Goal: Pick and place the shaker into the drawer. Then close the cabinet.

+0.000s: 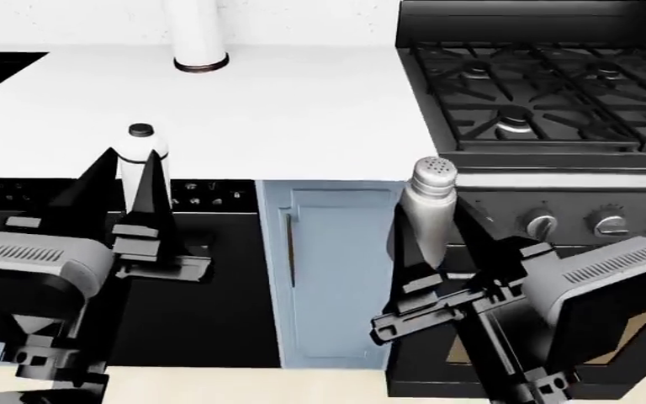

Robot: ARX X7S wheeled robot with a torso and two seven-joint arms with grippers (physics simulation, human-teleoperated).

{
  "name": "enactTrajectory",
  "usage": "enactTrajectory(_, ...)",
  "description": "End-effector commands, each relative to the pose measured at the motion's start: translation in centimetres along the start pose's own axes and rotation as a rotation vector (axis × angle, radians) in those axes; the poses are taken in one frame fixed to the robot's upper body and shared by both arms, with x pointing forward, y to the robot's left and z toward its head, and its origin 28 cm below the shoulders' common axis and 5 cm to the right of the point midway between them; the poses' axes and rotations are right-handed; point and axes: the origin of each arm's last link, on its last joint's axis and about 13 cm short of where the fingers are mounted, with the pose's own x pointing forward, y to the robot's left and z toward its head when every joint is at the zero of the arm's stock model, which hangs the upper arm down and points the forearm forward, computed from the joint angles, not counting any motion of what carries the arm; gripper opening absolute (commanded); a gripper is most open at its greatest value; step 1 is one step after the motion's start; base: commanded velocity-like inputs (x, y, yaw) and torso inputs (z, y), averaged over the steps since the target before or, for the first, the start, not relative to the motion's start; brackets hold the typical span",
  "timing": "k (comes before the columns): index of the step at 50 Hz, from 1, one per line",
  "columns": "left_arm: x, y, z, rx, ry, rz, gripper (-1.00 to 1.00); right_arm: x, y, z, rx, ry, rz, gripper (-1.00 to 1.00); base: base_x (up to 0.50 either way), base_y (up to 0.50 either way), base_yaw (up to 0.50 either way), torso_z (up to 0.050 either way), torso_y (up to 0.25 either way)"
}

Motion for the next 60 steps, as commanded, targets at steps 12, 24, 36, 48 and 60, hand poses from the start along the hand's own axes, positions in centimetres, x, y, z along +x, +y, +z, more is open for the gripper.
enactTrajectory(12, 0.4, -0.2, 1.2, -0.006, -0.05, -0.014, -1.0, -0.1, -0.2, 1.8, -0.004, -0.065, 0.0, -1.0, -0.2, -0.5, 0.0, 0.001, 0.0)
enactTrajectory(24, 0.0, -0.4, 0.7, 0.007, -0.042, -0.032, -1.0, -0.3, -0.3, 1.7, -0.002, -0.075, -0.001, -1.0, -0.1, -0.5, 0.0, 0.0, 0.0)
enactTrajectory(36, -0.2, -0.6, 0.7, -0.014, -0.04, -0.056, -1.0, -0.3, 0.0, 1.7, -0.005, -0.076, 0.016, -1.0, -0.03, -0.5, 0.0, 0.0, 0.0)
enactTrajectory(48, -0.5, -0.8, 1.0, -0.023, -0.047, -0.065, -1.0, -0.3, 0.1, 1.7, -0.006, -0.074, 0.022, -1.0, 0.0, -0.5, 0.0, 0.001, 0.0)
enactTrajectory(60, -0.6, -0.9, 1.1, -0.026, -0.048, -0.075, -1.0, -0.3, 0.1, 1.7, -0.005, -0.071, 0.021, -1.0, 0.01, -0.5, 0.0, 0.0, 0.001)
